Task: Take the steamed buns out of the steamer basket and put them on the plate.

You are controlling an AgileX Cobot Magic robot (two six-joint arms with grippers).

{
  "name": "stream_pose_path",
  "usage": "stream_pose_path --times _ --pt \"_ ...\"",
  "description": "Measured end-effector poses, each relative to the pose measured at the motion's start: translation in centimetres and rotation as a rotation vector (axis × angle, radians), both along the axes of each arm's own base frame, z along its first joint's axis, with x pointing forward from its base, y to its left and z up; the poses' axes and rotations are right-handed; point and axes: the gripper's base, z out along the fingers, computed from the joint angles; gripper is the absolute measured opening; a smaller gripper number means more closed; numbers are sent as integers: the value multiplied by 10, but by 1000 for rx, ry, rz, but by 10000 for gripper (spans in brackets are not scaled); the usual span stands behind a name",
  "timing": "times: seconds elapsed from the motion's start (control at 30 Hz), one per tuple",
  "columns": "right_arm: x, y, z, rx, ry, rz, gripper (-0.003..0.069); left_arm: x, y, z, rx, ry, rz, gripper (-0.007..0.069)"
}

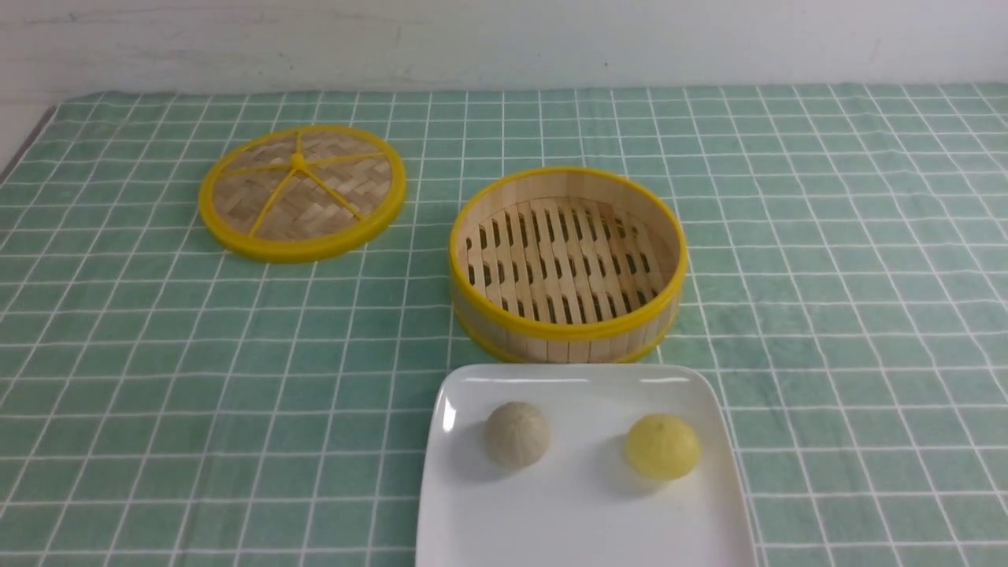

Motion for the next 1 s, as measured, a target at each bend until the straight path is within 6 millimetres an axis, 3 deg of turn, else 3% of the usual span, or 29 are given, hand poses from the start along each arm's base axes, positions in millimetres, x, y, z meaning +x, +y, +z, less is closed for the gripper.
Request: stream_pose_path --times 0.47,0.77,1.0 --pt "3 -5 1 -104 -70 -56 442 -2 -1 -9 -13 110 -5 406" --pt "3 -5 1 -107 -71 -57 442 -5 -6 -13 44 142 -77 225" --pt "3 -5 1 -106 -71 -57 442 -2 -8 -21 101 151 -96 197"
